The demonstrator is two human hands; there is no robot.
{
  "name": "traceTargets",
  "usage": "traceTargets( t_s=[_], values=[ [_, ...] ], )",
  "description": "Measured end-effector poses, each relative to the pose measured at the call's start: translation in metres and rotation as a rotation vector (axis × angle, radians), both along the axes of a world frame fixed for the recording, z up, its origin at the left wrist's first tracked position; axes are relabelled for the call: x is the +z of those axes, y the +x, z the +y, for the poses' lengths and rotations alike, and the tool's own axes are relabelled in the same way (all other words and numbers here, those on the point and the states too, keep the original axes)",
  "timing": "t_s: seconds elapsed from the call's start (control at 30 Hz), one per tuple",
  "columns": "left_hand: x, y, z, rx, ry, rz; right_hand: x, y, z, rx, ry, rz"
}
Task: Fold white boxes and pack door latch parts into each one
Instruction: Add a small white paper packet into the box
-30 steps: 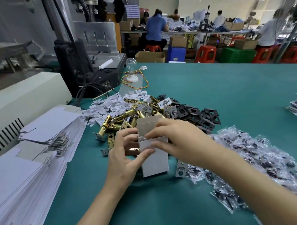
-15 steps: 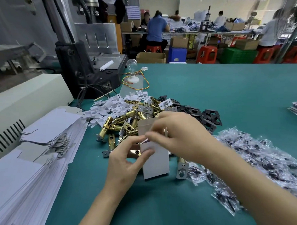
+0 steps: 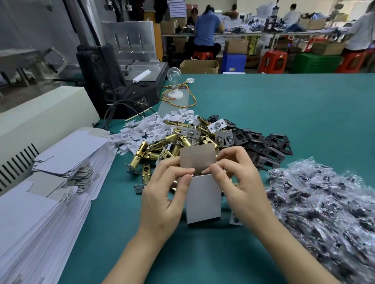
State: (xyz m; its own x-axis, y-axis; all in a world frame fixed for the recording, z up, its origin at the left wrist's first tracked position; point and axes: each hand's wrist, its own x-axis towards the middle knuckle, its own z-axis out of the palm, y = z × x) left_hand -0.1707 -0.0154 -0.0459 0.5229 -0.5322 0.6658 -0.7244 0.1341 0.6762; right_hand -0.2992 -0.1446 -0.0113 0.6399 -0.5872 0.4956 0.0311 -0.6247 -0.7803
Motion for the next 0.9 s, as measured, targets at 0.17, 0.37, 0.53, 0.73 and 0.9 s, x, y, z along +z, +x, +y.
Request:
traceTargets(
  t_s=[0.17,0.37,0.53,0.73,0.9],
  values=[
    [0.002,-0.001,-0.001,0.032,-0.027,-0.114,-0.003,-0.004,-0.007,0.037,-0.03,0.045],
    [0.005,-0.005,0.002,0.023,-0.082,-0.07,-0.005,-0.01,-0.004,0.122,0.173,-0.054],
    [0.009,-0.004,0.004,-0.059,-0.04,-0.034,-0.005,-0.012,-0.005,0.153,0.275,-0.063],
    [0.009,-0.006,0.003,-0.228,-0.034,0.16,-0.001,-0.014,-0.011,0.114,0.35,-0.112],
    [0.008,-0.005,0.001,-0.28,-0.057,0.206,0.002,-0.015,-0.014,0.21,0.298,-0.031]
  ],
)
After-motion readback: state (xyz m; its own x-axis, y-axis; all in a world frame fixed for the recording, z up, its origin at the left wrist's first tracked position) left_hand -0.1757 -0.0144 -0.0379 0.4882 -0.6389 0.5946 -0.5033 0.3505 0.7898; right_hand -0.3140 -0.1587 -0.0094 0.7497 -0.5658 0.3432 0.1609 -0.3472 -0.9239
